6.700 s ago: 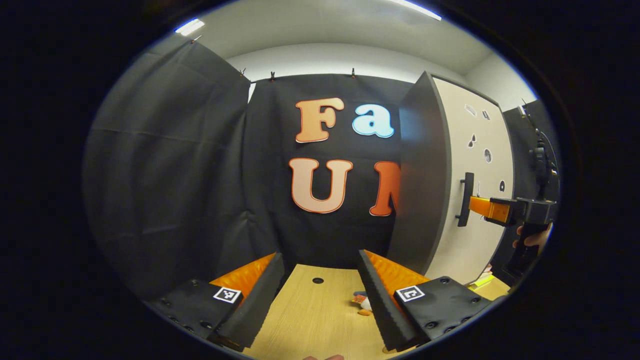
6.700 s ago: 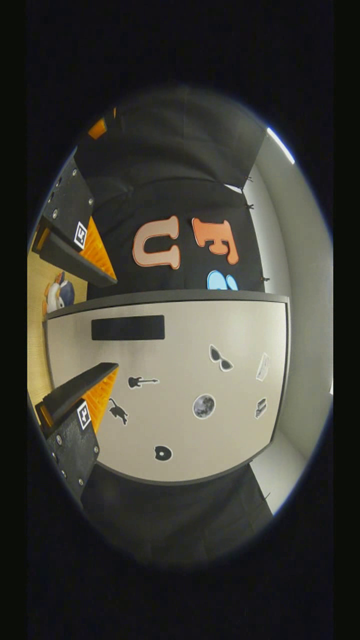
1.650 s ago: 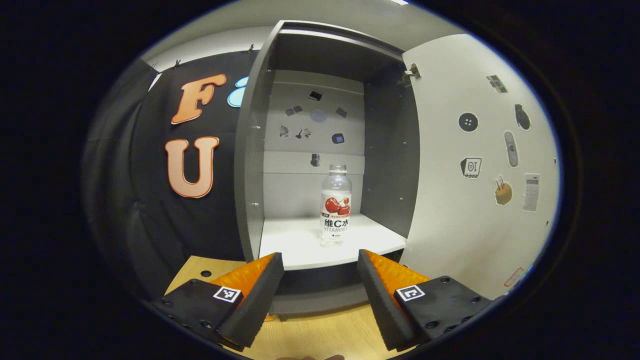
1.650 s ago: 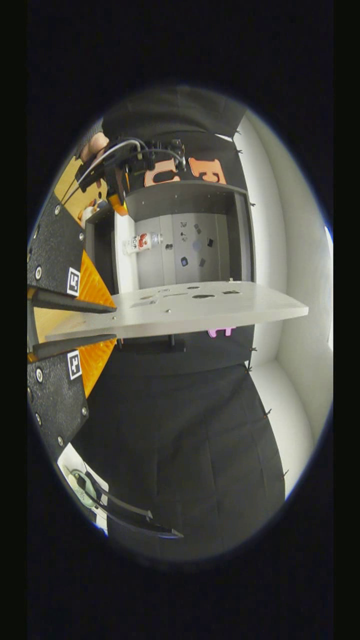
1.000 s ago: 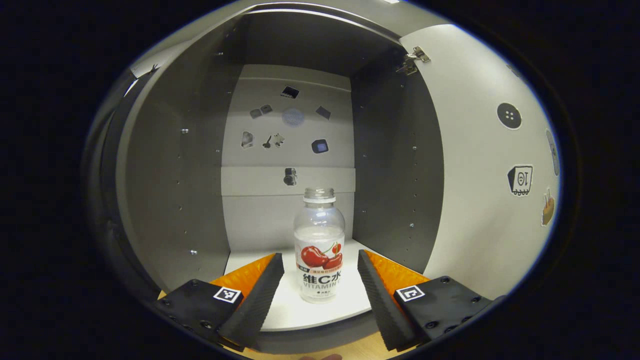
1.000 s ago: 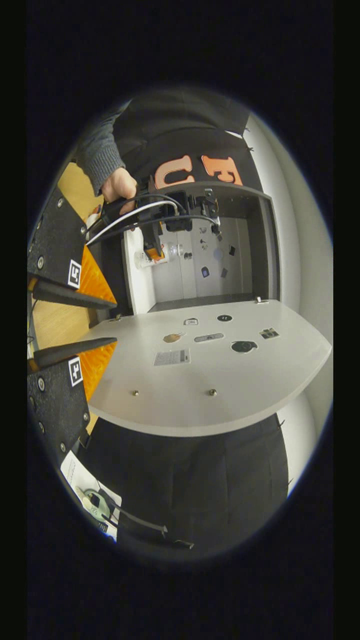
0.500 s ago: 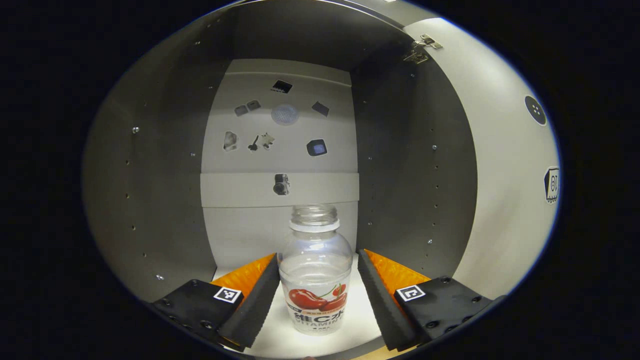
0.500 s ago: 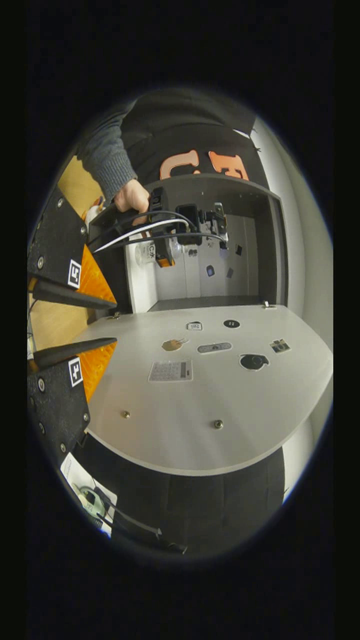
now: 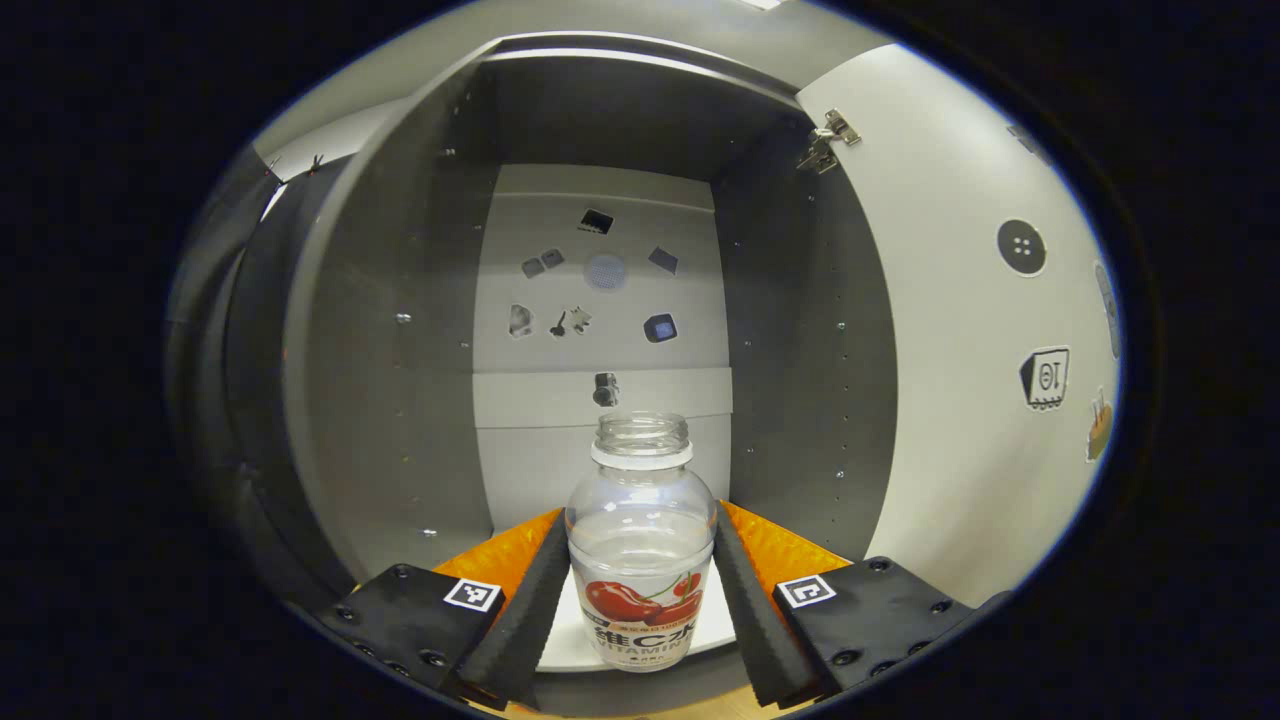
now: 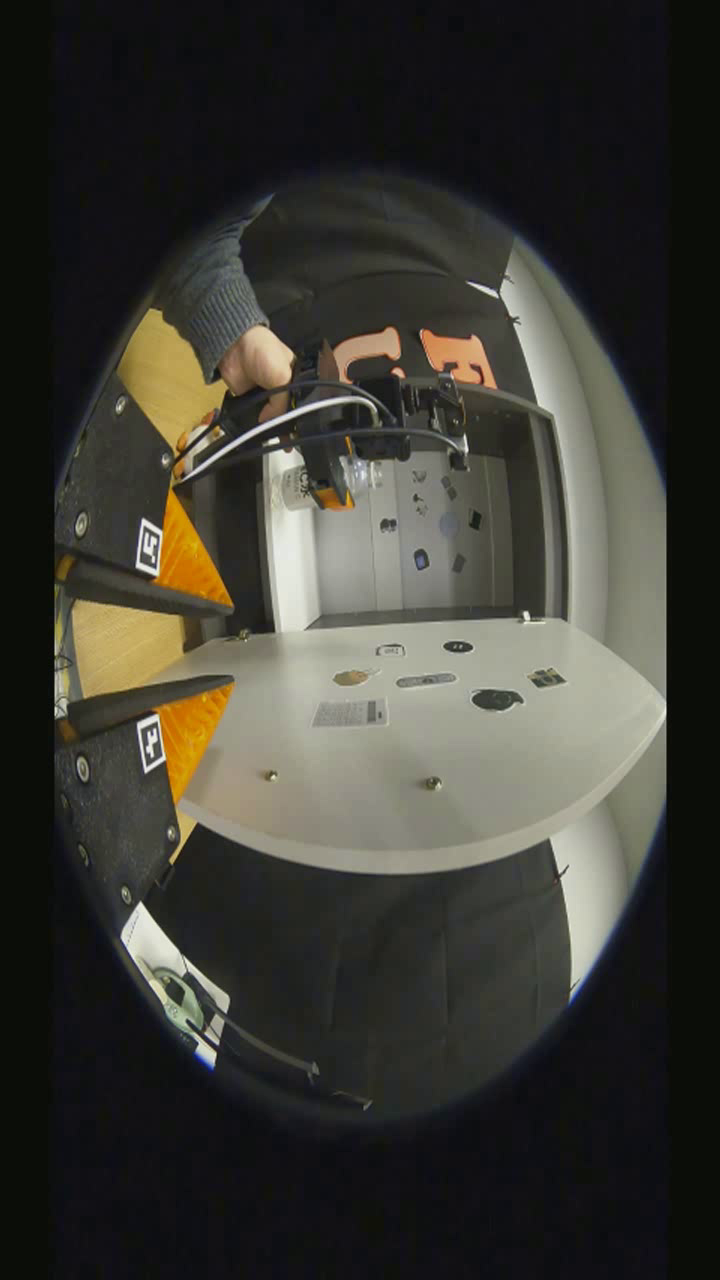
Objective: Open the cabinet door with the right hand, grasp the bottle in the cabinet with the left hand and place it on the coaster, then close the cabinet door with the right hand.
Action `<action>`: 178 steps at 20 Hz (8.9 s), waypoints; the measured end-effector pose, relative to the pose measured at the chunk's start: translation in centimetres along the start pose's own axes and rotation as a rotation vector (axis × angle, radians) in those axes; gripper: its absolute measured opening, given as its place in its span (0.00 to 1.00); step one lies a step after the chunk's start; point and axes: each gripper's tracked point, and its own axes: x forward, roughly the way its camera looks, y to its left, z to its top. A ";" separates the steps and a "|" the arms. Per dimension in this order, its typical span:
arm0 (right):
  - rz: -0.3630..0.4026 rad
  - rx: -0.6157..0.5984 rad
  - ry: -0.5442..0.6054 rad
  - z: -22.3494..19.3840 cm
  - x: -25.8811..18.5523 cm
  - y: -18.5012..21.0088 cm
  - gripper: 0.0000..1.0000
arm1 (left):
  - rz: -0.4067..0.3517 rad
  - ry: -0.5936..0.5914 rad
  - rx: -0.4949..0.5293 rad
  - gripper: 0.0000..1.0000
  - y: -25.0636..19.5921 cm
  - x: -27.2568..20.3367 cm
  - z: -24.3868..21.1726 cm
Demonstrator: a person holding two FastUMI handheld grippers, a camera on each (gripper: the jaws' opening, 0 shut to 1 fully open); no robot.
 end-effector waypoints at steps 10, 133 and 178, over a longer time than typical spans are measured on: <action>0.088 0.031 0.104 -4.5 -5.7 -1.3 0.36 | 0.094 0.108 0.052 0.86 1.7 -17.8 -11.1; 0.522 -0.048 -0.143 3.5 16.0 26.1 0.79 | 0.360 0.108 -0.091 0.94 24.9 -20.3 -7.2; 0.250 -0.059 -0.178 2.6 -4.6 3.2 0.83 | 0.251 0.055 -0.061 0.99 8.1 -31.9 2.6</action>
